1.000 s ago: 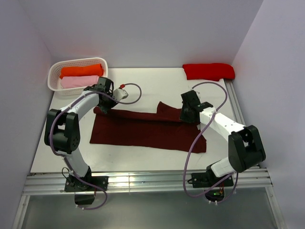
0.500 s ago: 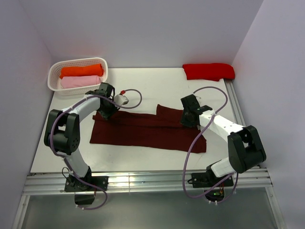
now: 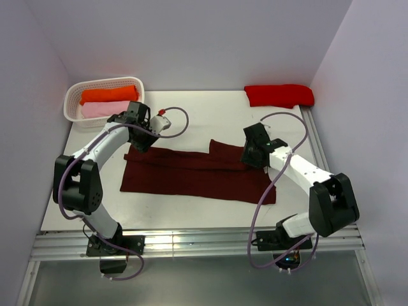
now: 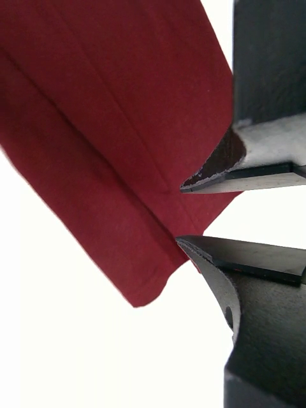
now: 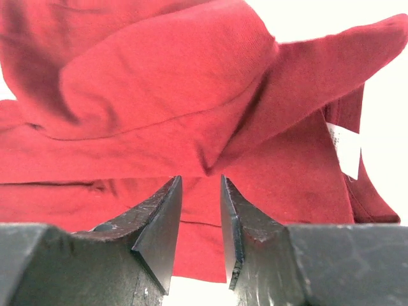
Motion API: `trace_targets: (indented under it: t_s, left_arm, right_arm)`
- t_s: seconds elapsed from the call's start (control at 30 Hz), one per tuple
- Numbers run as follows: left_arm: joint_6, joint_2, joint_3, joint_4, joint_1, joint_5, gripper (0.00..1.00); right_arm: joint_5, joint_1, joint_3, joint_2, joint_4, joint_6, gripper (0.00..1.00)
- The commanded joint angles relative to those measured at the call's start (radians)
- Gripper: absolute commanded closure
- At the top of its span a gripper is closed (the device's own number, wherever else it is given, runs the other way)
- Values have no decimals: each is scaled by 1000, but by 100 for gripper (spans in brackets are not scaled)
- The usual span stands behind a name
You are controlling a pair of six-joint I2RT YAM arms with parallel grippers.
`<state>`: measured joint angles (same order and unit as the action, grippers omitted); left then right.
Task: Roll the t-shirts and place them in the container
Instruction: Fold the tshirt
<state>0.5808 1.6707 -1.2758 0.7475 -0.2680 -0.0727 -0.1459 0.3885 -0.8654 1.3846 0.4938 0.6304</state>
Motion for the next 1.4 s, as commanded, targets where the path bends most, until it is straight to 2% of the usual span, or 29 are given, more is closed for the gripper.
trace_targets:
  t_s: [0.0,0.43,0.53,0.97,1.17,1.37]
  left_arm:
    - [-45,-23,-62,9,3,14,62]
    - [-151,89,-234,47,85,37,59]
    - [-148,90,-255,61,96,31,59]
    - [-139,81,-246,64,112,22,60]
    - [-133,70,-227,61,115,27,61]
    - [-130,67,-220,61,118,25,61]
  right_arm:
    - [-11,4,-121,35,22,-20,62]
    - [-17,98,-673,536,129,-35,53]
    - [-24,113,-747,623,146,-21,50]
    - [6,118,-868,787,161,-9,47]
    - [2,122,-891,806,169,-6,56]
    - [-4,136,-912,810,175,-6,51]
